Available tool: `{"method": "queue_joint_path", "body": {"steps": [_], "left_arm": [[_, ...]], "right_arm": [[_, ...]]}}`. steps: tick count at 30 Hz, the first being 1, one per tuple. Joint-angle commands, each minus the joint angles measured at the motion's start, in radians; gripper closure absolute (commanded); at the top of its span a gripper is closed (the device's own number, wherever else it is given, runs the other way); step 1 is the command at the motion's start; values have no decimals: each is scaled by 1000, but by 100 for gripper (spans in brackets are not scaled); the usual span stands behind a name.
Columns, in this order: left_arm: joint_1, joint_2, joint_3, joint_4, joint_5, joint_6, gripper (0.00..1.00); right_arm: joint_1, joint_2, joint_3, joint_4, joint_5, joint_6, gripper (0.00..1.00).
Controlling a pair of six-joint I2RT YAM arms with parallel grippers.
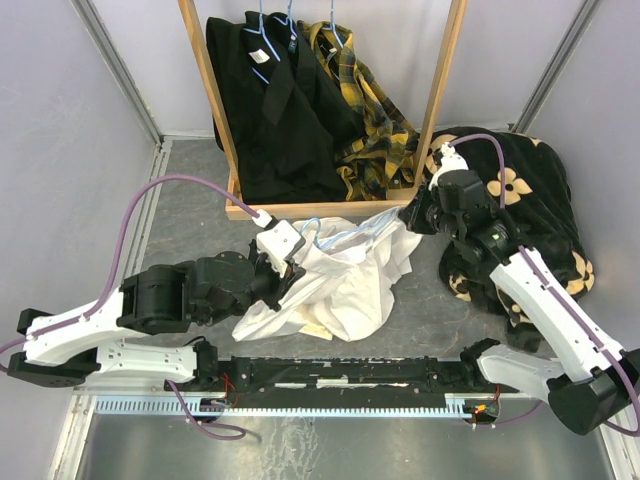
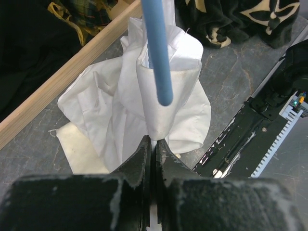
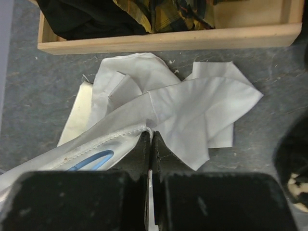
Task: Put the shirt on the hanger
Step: Hang the shirt on the hanger.
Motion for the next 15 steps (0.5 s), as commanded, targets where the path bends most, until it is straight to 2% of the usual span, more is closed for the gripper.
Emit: {"method": "queue_joint_path", "body": {"steps": [1, 8, 13, 15], "left_arm": [[1, -8, 12, 46, 40, 46, 97], [1, 36, 26, 7, 11, 44, 97], [1, 73, 44, -6, -56, 43, 97], [1, 84, 57, -1, -106, 45, 97]], "right_arm": [[-13, 39, 102, -41, 117, -174, 100], [-13, 51, 259, -105, 93, -277, 100], [-14, 42, 344, -164, -56, -301, 100], [-13, 43, 373, -186, -174, -303, 100]]}}
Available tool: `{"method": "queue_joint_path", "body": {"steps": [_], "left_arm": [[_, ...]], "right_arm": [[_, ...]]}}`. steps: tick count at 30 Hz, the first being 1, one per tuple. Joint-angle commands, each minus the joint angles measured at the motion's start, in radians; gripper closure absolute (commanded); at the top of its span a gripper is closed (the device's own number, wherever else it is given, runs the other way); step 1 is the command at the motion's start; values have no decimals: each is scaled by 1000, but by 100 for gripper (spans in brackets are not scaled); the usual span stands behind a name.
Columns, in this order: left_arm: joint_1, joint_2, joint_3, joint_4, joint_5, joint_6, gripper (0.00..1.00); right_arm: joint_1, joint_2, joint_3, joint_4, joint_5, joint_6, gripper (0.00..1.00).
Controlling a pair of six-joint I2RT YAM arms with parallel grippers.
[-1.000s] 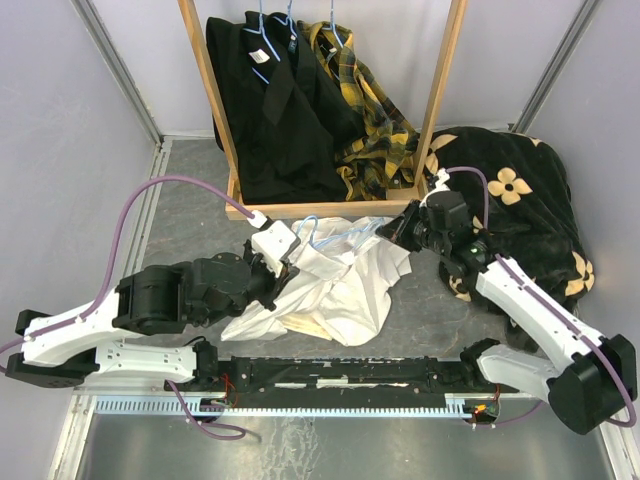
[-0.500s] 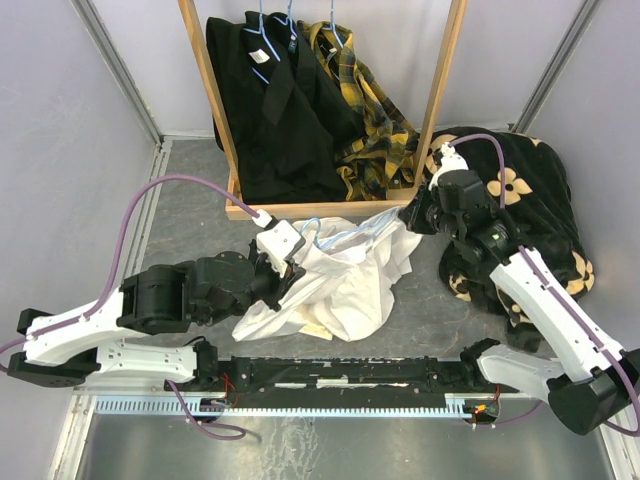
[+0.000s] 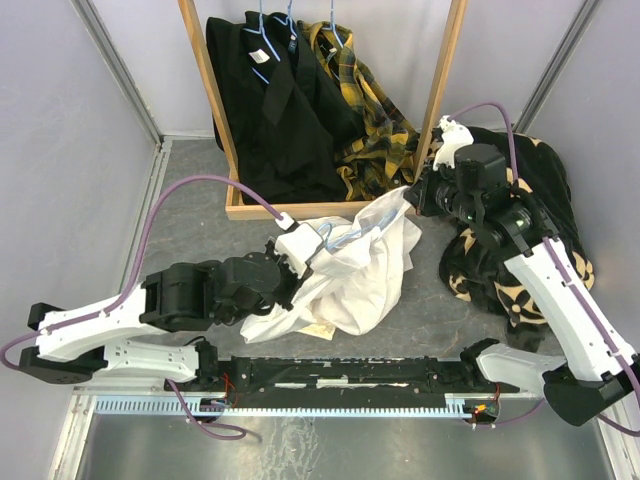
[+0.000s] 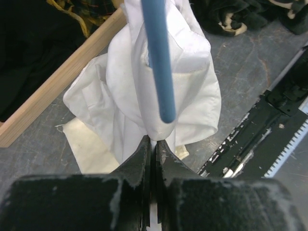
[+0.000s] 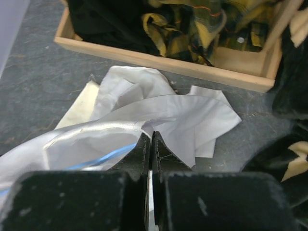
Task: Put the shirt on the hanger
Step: Hang the shirt on the hanger.
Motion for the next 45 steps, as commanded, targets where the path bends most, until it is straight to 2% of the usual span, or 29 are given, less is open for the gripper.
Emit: {"method": "queue_joint_path", "body": {"steps": [1, 5, 8, 12, 15, 20, 22, 24, 27, 32, 37, 41, 45], "left_arm": [[0, 15, 60, 1, -107, 26, 97], [0, 22, 77, 114, -85, 74, 97], [0, 37, 106, 197, -67, 134, 97], [0, 99, 231, 273, -61, 227, 97], [0, 189, 404, 273, -66, 314, 97], [1, 391, 810, 164, -98, 472, 97], [0, 450, 919, 126, -147, 523, 97], [0, 481, 969, 106, -187, 558, 97], [0, 474, 937, 83, -232, 552, 97], [3, 356, 658, 66, -295, 444, 97], [24, 219, 369, 97, -291, 290, 97], [28, 149, 226, 148, -280, 235, 97], [32, 120, 156, 206, -271, 219, 97]], "right_arm": [[-10, -18, 105, -39, -203, -51, 100], [-9, -5, 170, -26, -364, -12, 100], [-9, 15, 299, -17, -411, 19, 100], [-8, 84, 517, 11, -471, 86, 100], [-9, 171, 710, 55, -521, 174, 100], [-9, 353, 1089, 67, -603, 296, 100], [-9, 372, 1131, 100, -626, 339, 100], [-9, 354, 1095, 120, -632, 350, 100], [-9, 267, 929, 119, -604, 312, 100], [-9, 37, 506, 137, -512, 233, 100], [1, -107, 158, 158, -488, 212, 100], [48, -181, -33, 165, -446, 216, 100], [161, -223, -159, 207, -372, 252, 100]]}}
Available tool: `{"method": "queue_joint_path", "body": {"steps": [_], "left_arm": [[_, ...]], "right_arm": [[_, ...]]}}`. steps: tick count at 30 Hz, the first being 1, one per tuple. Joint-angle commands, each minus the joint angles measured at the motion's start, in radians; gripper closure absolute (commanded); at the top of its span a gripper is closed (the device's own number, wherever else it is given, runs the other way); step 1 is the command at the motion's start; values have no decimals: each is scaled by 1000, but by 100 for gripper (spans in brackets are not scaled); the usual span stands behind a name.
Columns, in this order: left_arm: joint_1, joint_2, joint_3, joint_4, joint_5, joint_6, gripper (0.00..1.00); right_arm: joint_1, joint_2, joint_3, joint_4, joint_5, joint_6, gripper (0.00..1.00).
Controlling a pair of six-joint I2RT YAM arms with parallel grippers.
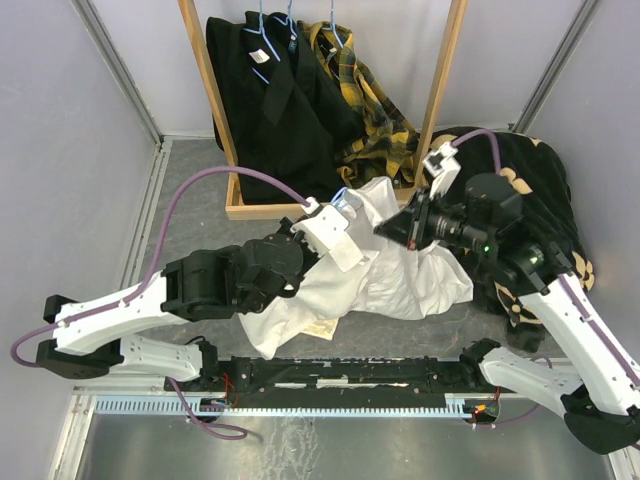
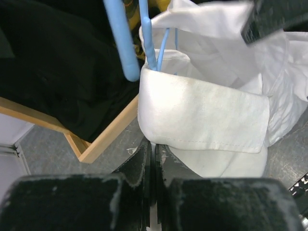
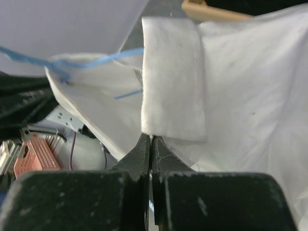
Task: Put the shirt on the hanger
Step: Hang the shirt on the hanger.
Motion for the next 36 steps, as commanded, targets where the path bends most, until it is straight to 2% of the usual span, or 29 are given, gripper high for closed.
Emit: {"method": "queue_joint_path", "body": {"steps": [1, 7, 11, 13, 16, 18, 20, 26, 32, 36], "left_arm": [[11, -54, -32, 151, -21, -72, 97], [23, -37, -43, 167, -26, -67, 97], [30, -47, -63, 179, -4, -57, 97], [30, -68, -89, 201, 48, -42, 97], [30, -134, -152, 261, 133, -27, 97], [29, -181, -215, 310, 183, -21, 97], [30, -221, -255, 344, 231, -19, 97], [29, -290, -332, 390, 319, -20, 97], [29, -301, -357, 399, 338, -35, 97], [29, -296, -366, 411, 352, -42, 97]], "right_arm": [[119, -60, -99, 119, 85, 34, 100], [261, -82, -254, 297, 71, 118, 100], [301, -88, -217, 205, 103, 7, 98], [301, -116, -171, 109, 215, -77, 87], [301, -167, -109, 8, 366, -184, 62], [300, -185, -67, -45, 411, -257, 46], [300, -186, -20, -83, 436, -313, 40], [300, -186, 57, -113, 442, -454, 35], [300, -161, 61, -78, 406, -556, 33], [300, -134, 73, -7, 285, -555, 30]]}}
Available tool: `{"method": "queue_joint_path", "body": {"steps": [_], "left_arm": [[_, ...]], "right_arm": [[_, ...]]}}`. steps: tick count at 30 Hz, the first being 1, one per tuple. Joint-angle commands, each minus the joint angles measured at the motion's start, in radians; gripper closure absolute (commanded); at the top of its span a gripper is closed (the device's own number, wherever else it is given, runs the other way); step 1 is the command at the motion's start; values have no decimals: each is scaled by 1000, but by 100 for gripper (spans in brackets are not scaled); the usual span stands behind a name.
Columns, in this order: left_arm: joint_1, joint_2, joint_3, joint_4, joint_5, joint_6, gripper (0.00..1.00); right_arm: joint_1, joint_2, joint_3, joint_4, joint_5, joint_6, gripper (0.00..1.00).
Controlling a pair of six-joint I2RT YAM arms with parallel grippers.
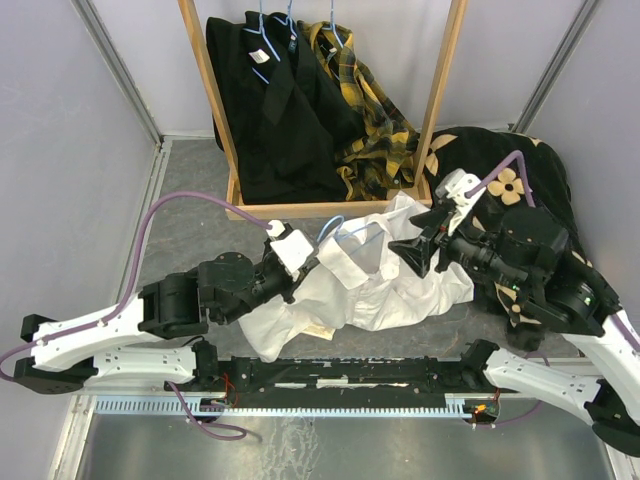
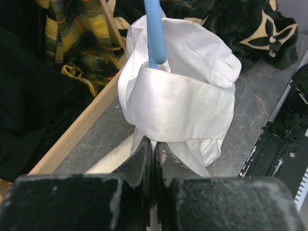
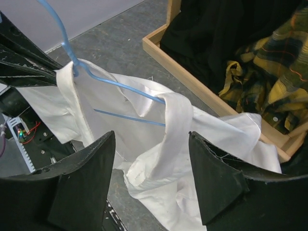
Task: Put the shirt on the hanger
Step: Hang the shirt on the hanger.
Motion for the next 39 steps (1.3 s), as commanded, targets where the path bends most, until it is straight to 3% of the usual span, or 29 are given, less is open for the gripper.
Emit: {"method": "queue_joint_path", "body": {"steps": [1, 7, 13, 24, 34, 39], "left_arm": [[2, -7, 1, 102, 36, -17, 97], [2, 14, -5, 136, 37, -28, 97], [1, 38, 6, 145, 37, -31, 97], [1, 50, 6, 134, 45, -41, 97], [2, 53, 8, 135, 49, -53, 97], [2, 52, 3, 132, 48, -64, 97]], "right_arm": [[3, 29, 26, 113, -114, -24, 30], [5, 11, -140, 468, -149, 225, 33], [53, -33, -301, 705, -21, 355, 37], [133, -5, -359, 824, 25, 371, 39], [156, 68, -344, 805, 42, 353, 56], [162, 71, -353, 806, 46, 344, 75]]}}
